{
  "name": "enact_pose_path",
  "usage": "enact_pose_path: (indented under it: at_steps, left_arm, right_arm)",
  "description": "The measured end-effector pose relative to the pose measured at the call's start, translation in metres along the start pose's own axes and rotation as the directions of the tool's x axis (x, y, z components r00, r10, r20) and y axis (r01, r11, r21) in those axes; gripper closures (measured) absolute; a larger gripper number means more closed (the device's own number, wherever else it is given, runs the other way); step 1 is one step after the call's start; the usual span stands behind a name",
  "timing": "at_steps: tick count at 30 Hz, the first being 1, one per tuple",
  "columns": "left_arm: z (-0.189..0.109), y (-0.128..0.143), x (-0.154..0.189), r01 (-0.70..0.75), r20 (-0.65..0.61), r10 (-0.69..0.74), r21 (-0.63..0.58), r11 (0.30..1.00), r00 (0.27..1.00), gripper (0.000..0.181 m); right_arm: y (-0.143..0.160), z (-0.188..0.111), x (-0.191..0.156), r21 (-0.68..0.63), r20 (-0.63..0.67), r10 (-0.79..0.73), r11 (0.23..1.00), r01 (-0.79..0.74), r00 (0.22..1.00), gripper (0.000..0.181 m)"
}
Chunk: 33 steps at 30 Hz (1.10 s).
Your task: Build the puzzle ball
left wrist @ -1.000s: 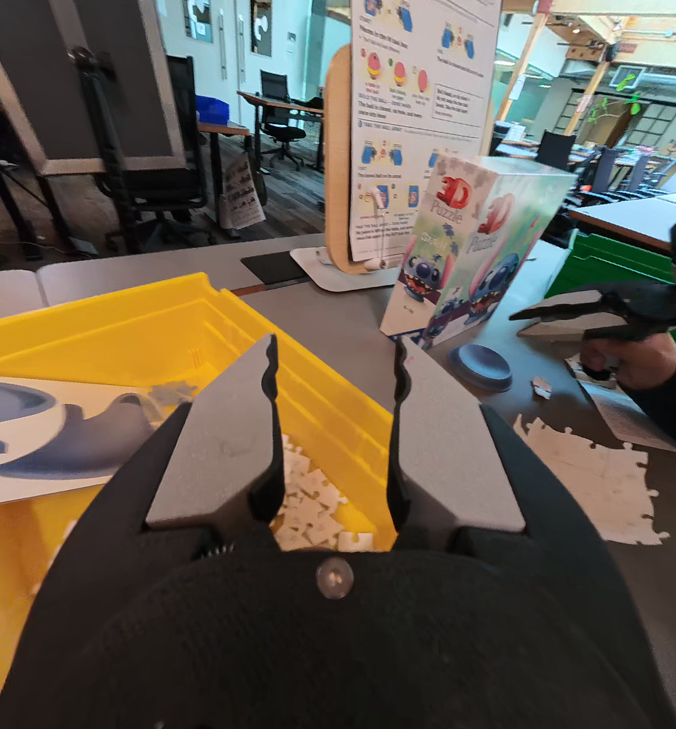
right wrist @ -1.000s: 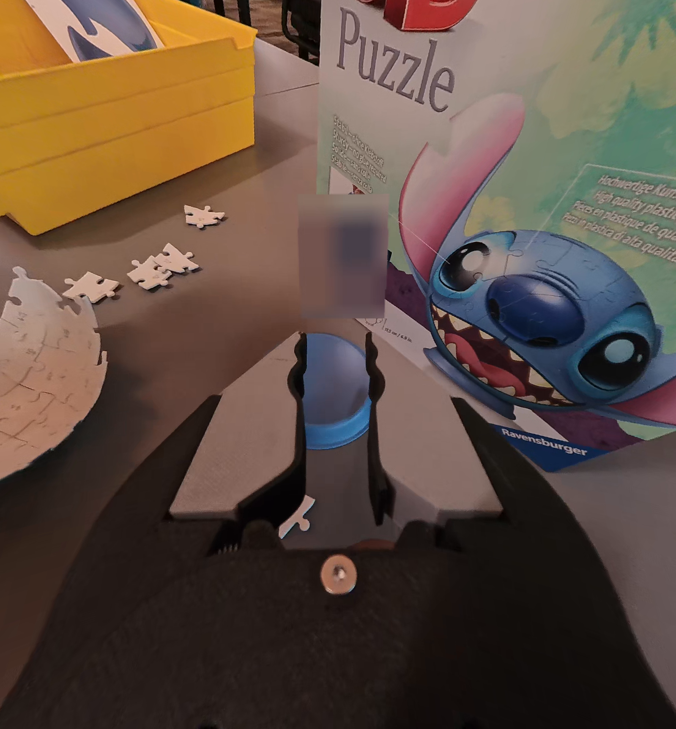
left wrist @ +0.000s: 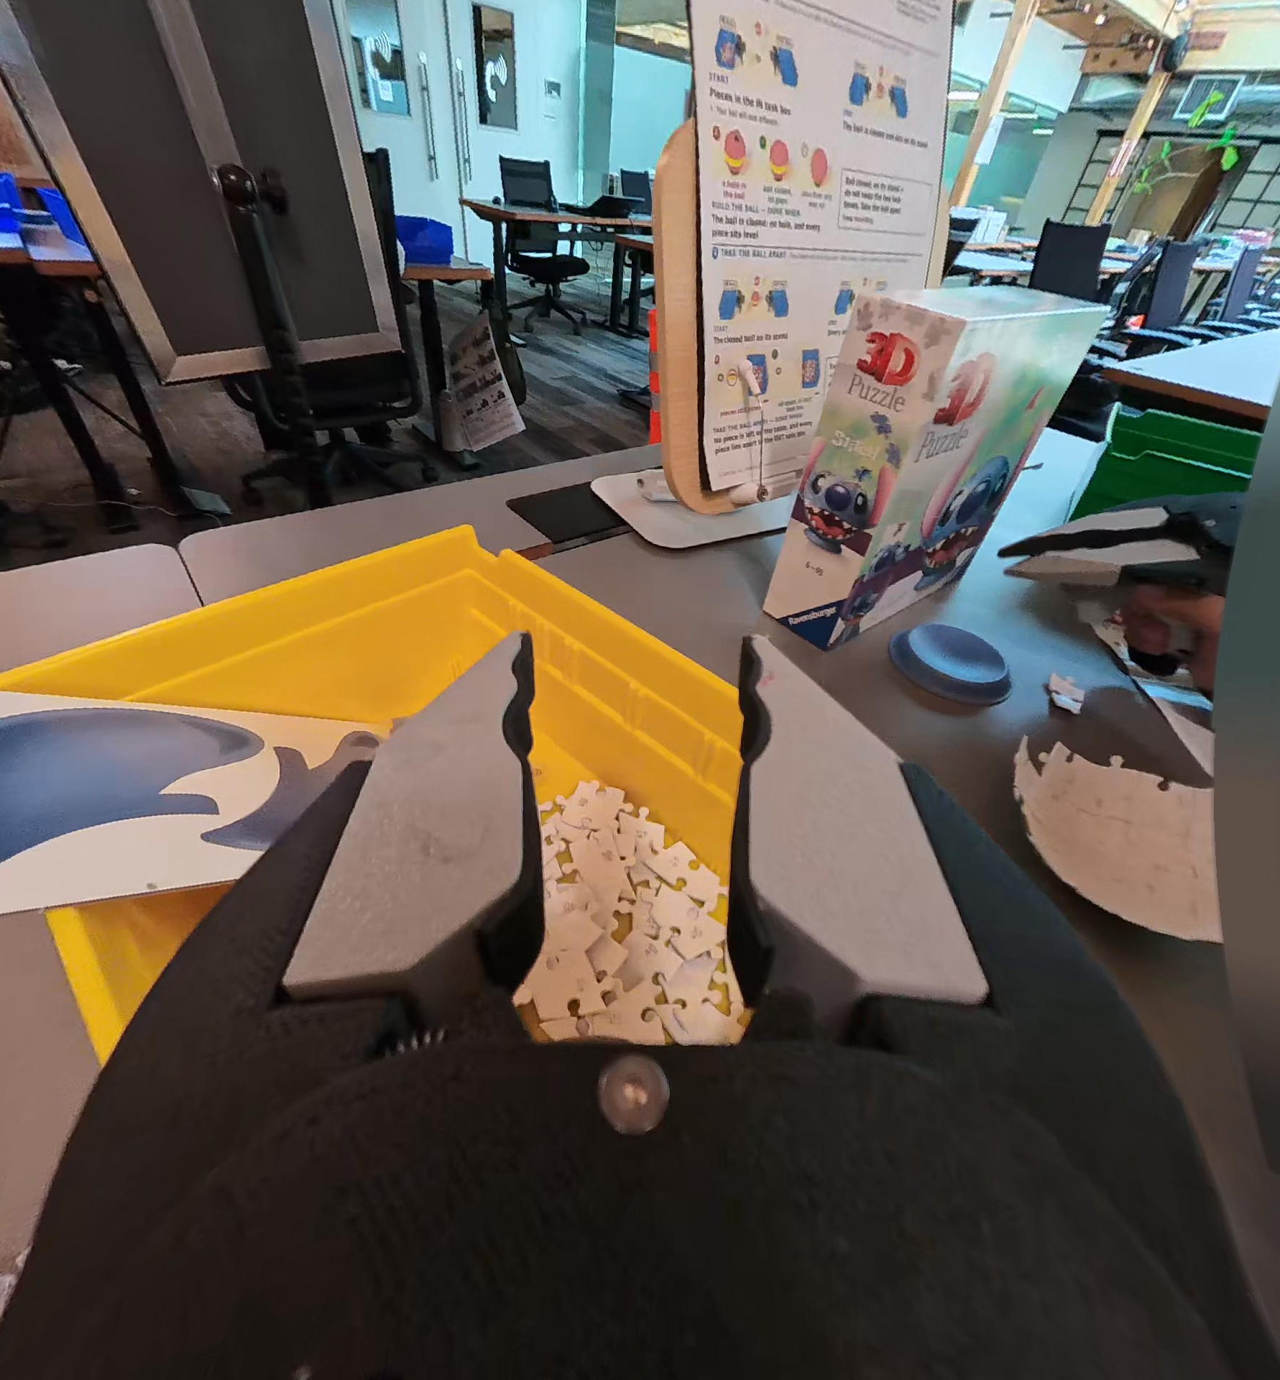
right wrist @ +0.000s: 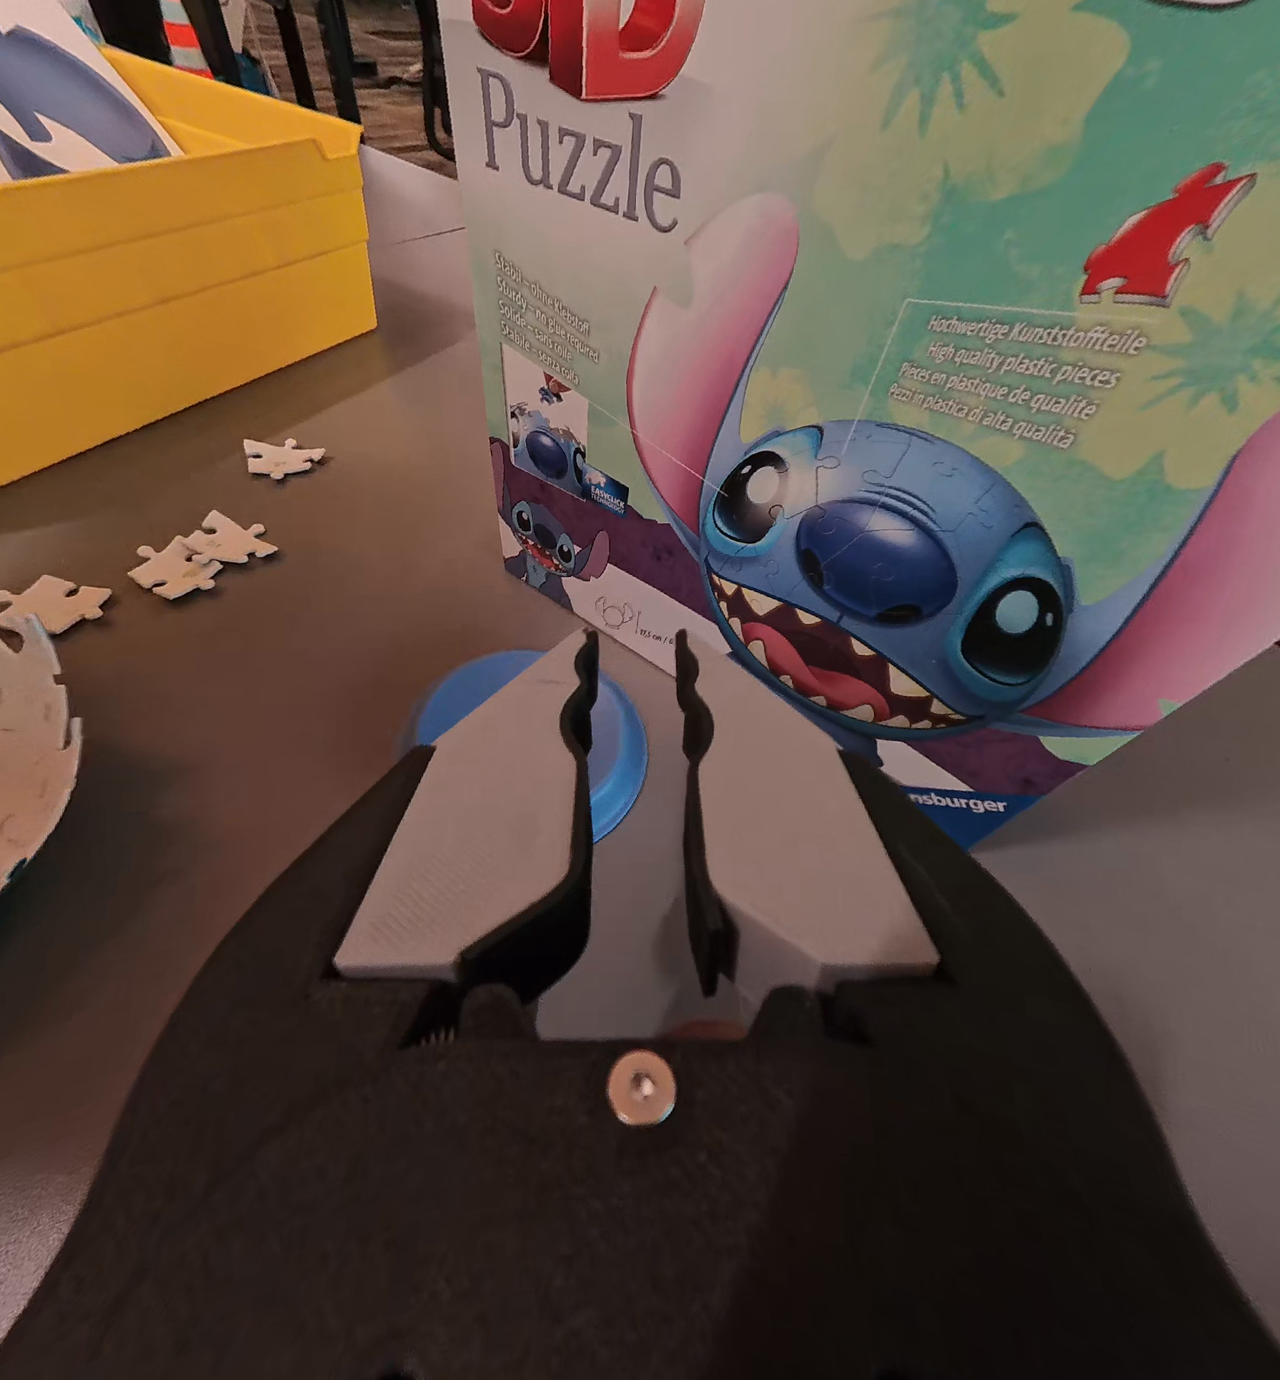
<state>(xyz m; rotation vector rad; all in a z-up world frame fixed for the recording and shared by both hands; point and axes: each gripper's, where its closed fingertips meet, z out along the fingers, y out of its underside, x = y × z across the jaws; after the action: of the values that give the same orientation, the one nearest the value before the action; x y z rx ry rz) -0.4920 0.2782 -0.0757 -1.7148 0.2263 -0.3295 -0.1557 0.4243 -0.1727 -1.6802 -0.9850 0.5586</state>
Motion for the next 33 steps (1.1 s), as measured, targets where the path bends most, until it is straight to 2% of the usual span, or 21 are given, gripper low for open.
enact_pose_path:
  at_steps: [1, 10, 20, 25, 33]
  left_arm:
    - [0.001, 0.001, 0.001, -0.008, 0.002, 0.008, -0.005, 1.0, 1.0, 0.128]
    - [0.005, 0.009, -0.003, -0.015, 0.018, 0.016, -0.028, 0.999, 1.0, 0.126]
    - [0.012, 0.021, -0.001, -0.027, 0.006, 0.028, -0.083, 0.996, 1.0, 0.124]
    - [0.007, 0.017, -0.012, -0.011, 0.05, 0.014, -0.065, 0.998, 0.999, 0.124]
    - [0.005, 0.012, -0.009, 0.034, 0.009, -0.033, -0.035, 0.999, 0.999, 0.124]
  right_arm:
    - [-0.002, -0.001, 0.001, 0.009, -0.004, 0.003, 1.0, -0.003, 1.0, 0.164]
    - [-0.01, -0.007, 0.01, 0.057, -0.033, 0.007, 0.998, -0.005, 0.999, 0.166]
    - [-0.005, 0.0, -0.002, 0.021, 0.0, -0.021, 1.0, 0.021, 1.0, 0.166]
    - [-0.007, -0.001, -0.005, 0.022, -0.015, -0.054, 0.998, 0.054, 0.998, 0.167]
    - [-0.008, -0.004, 0.002, 0.028, -0.048, -0.055, 0.998, 0.057, 0.997, 0.168]
